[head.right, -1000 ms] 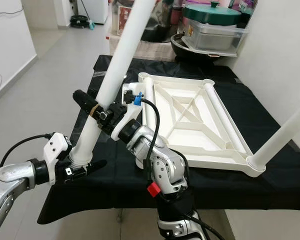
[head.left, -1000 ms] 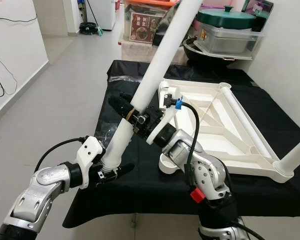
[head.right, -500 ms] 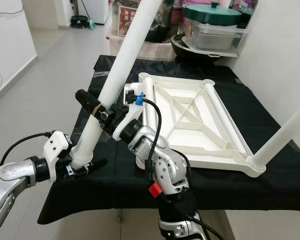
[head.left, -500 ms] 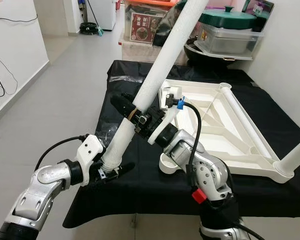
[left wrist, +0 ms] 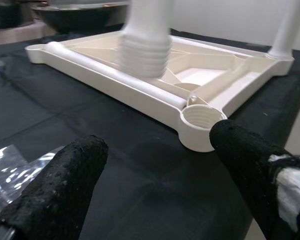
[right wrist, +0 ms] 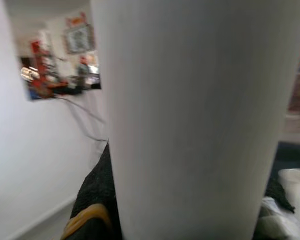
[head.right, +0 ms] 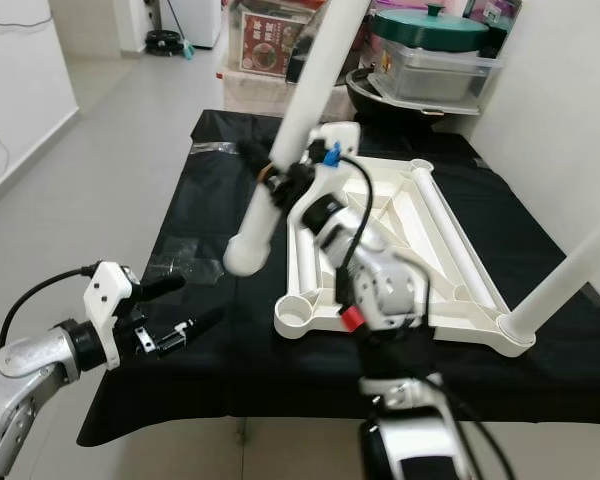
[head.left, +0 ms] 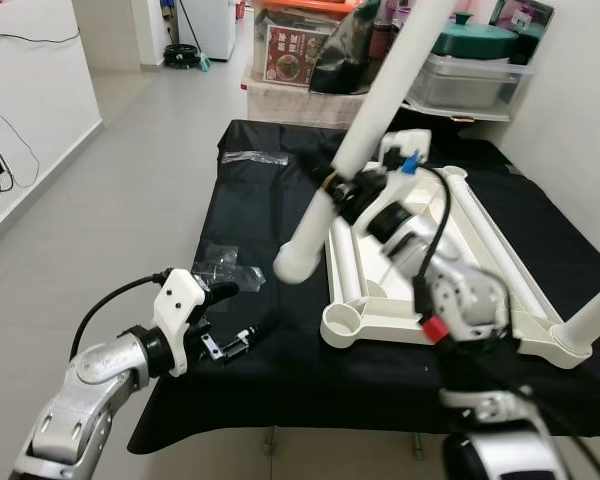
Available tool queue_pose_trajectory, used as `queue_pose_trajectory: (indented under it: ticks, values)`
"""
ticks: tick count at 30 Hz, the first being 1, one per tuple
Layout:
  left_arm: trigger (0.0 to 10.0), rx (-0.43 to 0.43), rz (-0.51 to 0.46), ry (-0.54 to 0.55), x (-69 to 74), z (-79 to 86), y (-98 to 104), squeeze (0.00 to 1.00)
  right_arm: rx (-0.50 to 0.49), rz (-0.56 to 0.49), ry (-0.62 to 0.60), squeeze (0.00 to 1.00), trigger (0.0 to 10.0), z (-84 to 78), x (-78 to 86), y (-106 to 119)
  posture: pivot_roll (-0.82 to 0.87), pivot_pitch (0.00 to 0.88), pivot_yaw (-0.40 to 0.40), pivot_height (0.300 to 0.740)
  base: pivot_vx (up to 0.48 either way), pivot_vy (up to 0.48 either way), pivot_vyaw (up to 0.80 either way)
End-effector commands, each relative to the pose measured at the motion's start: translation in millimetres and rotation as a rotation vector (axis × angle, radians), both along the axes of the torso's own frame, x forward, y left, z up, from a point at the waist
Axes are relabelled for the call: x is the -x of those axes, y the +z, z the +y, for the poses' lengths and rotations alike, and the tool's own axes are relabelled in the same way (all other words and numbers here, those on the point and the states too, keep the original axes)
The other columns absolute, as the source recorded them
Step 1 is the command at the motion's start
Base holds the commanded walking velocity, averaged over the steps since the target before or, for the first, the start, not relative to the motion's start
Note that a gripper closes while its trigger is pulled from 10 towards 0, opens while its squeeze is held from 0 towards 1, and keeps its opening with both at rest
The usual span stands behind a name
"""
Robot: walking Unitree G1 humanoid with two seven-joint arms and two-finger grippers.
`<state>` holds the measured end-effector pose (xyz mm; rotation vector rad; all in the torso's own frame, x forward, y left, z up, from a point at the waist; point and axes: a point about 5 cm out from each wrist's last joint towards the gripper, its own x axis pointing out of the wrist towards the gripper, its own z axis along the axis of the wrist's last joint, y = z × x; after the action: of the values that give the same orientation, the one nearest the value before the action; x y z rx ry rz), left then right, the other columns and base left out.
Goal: Building children table
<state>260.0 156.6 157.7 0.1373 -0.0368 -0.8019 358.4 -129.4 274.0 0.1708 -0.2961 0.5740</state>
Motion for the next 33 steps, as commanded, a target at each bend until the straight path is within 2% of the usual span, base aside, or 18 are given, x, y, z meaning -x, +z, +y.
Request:
queue_pose_trajectory:
  ticks: [1,3,5,9,10,12,14,16,19,30,33]
  values:
    - [10.0,0.025,0.014,0.01,3.2,-2.5,-1,0.0,0.013,-0.018,-0.026,0.0,0.0,-7.1,-1.4,0,0.07,0.0,-0.11,0.74,0.0,0.0,0.0]
    - [10.0,0.038,0.023,0.025,5.3,-2.3,-3,0.0,0.016,-0.015,-0.028,0.0,0.0,-12.3,-1.6,-1,0.07,0.0,-0.11,0.74,0.0,0.0,0.0]
    - [10.0,0.041,0.045,0.02,13.0,-6.0,-9,0.0,0.063,-0.031,0.041,0.0,0.0,-20.4,1.8,-6,0.07,0.0,-0.115,0.74,0.0,0.0,0.0]
    - [10.0,0.043,0.055,0.014,16.3,-7.7,-11,0.0,0.079,-0.035,0.074,0.0,0.0,-23.5,3.5,-8,0.07,0.0,-0.115,0.74,0.0,0.0,0.0]
    - [10.0,0.045,0.091,-0.008,23.8,-10.6,-17,0.0,0.094,-0.023,0.122,0.0,0.0,-30.1,3.9,-9,0.06,0.0,-0.113,0.74,0.0,0.0,0.0]
    - [10.0,0.046,0.116,-0.022,29.0,-12.4,-21,0.0,0.101,-0.015,0.15,0.0,0.0,-34.5,3.4,-10,0.06,0.0,-0.113,0.74,0.0,0.0,0.0]
    - [10.0,0.03,0.145,-0.038,34.4,-13.4,-26,0.0,0.102,-0.007,0.171,0.0,0.0,-38.2,2.9,-11,0.06,0.0,-0.114,0.74,0.0,0.0,0.0]
    - [10.0,-0.042,0.191,-0.029,41.7,-12.8,-41,0.0,0.108,-0.002,0.184,0.0,0.0,-44.6,0.6,-13,0.06,0.0,-0.115,0.74,0.0,0.0,0.0]
    - [10.0,-0.058,0.208,-0.011,44.3,-12.2,-46,0.0,0.108,-0.004,0.184,0.0,0.0,-49.2,-1.1,-14,0.06,0.0,-0.115,0.74,0.0,0.0,0.0]
    - [10.0,-0.044,0.214,0.008,42.9,-14.0,-45,0.0,0.08,-0.016,0.187,0.0,0.0,-54.5,-1.2,-10,0.06,0.0,-0.109,0.74,0.0,0.0,0.0]
    - [10.0,-0.048,0.208,0.011,40.7,-14.3,-44,0.0,0.097,-0.008,0.235,0.0,0.0,-57.4,1.0,-11,0.06,0.0,-0.103,0.74,0.0,0.0,0.0]
